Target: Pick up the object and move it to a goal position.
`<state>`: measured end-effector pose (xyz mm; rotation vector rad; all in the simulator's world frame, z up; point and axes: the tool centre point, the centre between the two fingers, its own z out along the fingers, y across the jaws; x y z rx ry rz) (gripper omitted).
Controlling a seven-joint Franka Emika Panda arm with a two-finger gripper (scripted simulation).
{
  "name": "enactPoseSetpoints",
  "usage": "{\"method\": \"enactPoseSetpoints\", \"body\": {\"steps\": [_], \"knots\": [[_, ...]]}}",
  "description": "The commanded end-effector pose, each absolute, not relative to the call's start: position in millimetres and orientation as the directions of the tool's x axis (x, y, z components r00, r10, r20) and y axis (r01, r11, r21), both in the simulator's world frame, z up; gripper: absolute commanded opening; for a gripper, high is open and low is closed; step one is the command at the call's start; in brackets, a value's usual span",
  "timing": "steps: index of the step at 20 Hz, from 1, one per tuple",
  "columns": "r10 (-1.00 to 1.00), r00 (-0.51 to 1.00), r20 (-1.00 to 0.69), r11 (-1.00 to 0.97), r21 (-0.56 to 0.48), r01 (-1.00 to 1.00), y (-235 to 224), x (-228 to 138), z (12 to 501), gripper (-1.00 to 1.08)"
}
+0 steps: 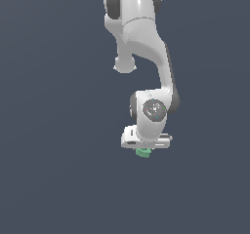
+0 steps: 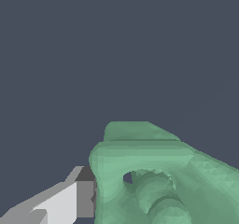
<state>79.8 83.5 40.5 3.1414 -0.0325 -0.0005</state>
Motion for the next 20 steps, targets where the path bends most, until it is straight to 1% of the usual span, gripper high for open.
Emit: {"method": "enactPoseSetpoints", "body": {"steps": [1, 11, 20], "knots": [[-0.021, 1.0, 0.0, -1.0, 0.0, -0.021, 82, 79, 41, -1.0], [-0.021, 1.0, 0.0, -1.0, 0.0, -0.021, 61, 62, 49, -1.0], [-0.021, 1.0, 0.0, -1.0, 0.0, -0.021, 12, 22, 68, -1.0]]}}
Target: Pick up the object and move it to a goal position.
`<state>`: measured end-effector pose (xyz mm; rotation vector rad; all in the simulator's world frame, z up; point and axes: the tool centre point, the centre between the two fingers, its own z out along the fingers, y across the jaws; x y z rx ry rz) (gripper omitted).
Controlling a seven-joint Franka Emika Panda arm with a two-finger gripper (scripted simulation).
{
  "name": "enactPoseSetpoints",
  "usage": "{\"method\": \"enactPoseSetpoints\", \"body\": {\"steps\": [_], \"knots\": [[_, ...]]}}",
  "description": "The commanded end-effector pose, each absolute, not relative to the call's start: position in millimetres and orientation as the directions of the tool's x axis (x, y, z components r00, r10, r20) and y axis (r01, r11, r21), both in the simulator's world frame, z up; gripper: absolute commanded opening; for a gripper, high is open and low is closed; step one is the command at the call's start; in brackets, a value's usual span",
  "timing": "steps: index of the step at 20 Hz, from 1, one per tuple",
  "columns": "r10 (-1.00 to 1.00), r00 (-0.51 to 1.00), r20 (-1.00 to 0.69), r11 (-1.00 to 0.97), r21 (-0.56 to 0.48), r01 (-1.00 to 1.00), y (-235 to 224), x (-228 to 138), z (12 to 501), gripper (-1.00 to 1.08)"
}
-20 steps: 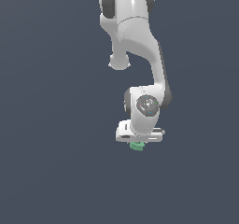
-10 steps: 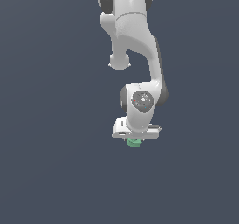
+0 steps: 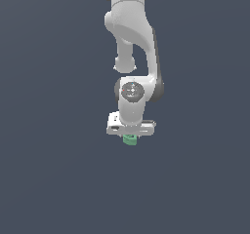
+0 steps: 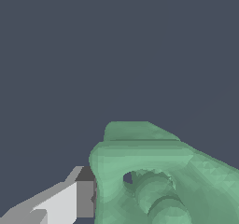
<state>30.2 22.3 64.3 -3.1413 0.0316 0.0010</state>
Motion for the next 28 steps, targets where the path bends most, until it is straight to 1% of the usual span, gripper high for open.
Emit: {"method": "enactPoseSetpoints", "body": {"steps": [1, 17, 22, 28], "knots": [[-0.021, 1.0, 0.0, -1.0, 0.0, -0.021, 4, 16, 71, -1.0], [-0.022, 1.0, 0.0, -1.0, -0.001, -0.022, -119, -78, 119, -1.0], [-0.022, 1.0, 0.0, -1.0, -0.001, -0.022, -144, -96, 129, -1.0], [-0.021, 1.0, 0.0, -1.0, -0.001, -0.021, -155, -103, 133, -1.0]]}}
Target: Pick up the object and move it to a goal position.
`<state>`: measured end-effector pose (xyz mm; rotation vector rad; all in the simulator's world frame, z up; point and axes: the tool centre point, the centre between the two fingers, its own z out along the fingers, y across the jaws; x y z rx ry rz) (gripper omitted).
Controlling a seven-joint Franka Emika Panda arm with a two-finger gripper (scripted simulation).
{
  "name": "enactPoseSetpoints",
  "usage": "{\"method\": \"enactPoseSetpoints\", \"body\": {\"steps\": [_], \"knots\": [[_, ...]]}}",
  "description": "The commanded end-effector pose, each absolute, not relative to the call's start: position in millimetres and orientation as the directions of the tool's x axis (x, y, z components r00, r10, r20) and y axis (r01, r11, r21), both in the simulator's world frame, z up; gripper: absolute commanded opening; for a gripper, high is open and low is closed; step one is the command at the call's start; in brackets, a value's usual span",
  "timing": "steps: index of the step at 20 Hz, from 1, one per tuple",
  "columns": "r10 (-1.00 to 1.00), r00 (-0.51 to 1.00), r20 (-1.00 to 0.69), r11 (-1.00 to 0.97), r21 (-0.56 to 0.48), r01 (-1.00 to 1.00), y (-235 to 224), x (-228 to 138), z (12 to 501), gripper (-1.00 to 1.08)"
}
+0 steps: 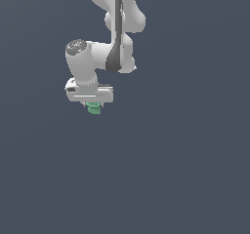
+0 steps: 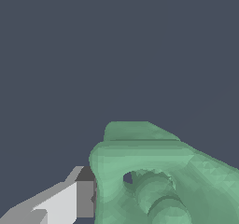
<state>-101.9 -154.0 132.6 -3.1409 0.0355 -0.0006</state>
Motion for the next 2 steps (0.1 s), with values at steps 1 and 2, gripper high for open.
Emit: {"method": "enactPoseSetpoints", "body": {"steps": [1, 2], "knots": [[-0.021, 1.0, 0.0, -1.0, 0.0, -0.021, -155.5, -102.5, 133.4, -1.0], [-0.021, 1.0, 0.0, -1.0, 0.0, -0.021, -155.5, -102.3, 133.3, -1.0]]}}
